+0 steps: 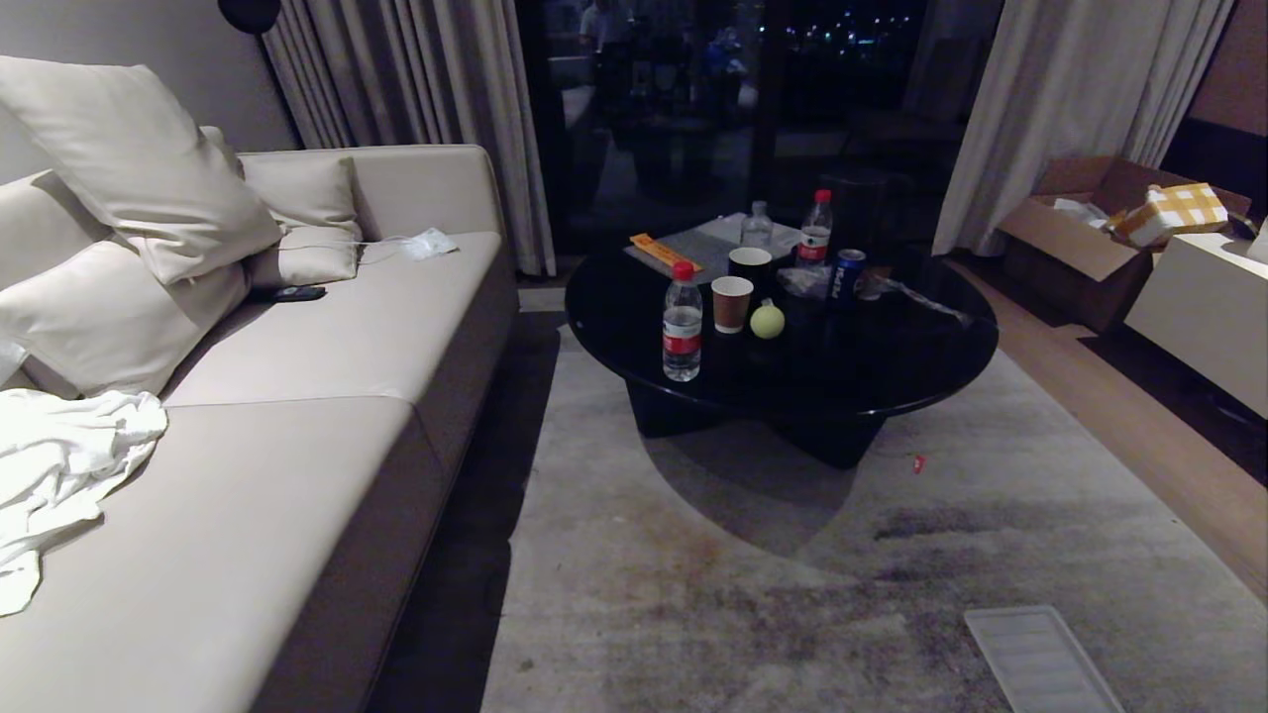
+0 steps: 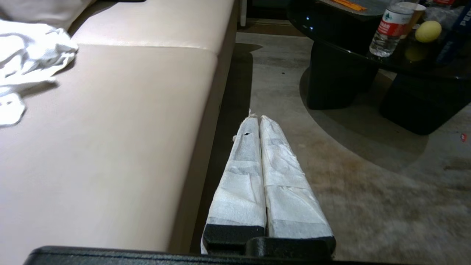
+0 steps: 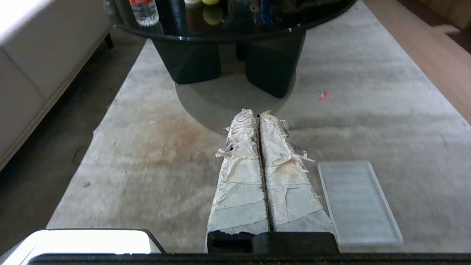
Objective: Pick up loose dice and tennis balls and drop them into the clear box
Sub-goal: Pick up the ball on the table
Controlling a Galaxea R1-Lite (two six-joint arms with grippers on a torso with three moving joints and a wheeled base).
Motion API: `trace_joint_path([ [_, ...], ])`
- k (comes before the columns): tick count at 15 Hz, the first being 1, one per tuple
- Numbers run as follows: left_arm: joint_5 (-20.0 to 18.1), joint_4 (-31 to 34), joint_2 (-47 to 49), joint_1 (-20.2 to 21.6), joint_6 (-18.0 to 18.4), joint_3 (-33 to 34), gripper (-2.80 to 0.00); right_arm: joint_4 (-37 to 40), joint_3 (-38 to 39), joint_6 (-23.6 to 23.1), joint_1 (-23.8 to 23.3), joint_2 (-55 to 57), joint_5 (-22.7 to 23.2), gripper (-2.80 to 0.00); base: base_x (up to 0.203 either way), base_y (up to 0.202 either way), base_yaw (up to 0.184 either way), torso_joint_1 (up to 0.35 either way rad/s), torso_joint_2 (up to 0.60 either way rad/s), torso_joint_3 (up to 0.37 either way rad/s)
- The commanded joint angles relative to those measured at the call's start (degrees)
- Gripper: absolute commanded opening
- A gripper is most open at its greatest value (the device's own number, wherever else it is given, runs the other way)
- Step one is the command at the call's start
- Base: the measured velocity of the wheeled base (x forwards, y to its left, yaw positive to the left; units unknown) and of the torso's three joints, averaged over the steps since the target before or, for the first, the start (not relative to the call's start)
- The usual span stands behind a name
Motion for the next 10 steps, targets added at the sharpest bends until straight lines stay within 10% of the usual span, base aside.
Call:
trace_joint_path([
  [1, 0.0, 0.0, 0.1, 0.0, 0.0, 0.1, -2.8, 0.0, 0.0, 0.0, 0.0, 0.1, 0.0, -2.8, 0.192, 0.0, -0.004, 0.003, 0.0, 0.012],
  [10, 0.0, 0.0, 0.1, 0.0, -0.1, 0.1, -2.8, 0.0, 0.0, 0.1, 0.0, 0.1, 0.0, -2.8, 0.183, 0.0, 0.0, 0.002, 0.0, 0.003],
])
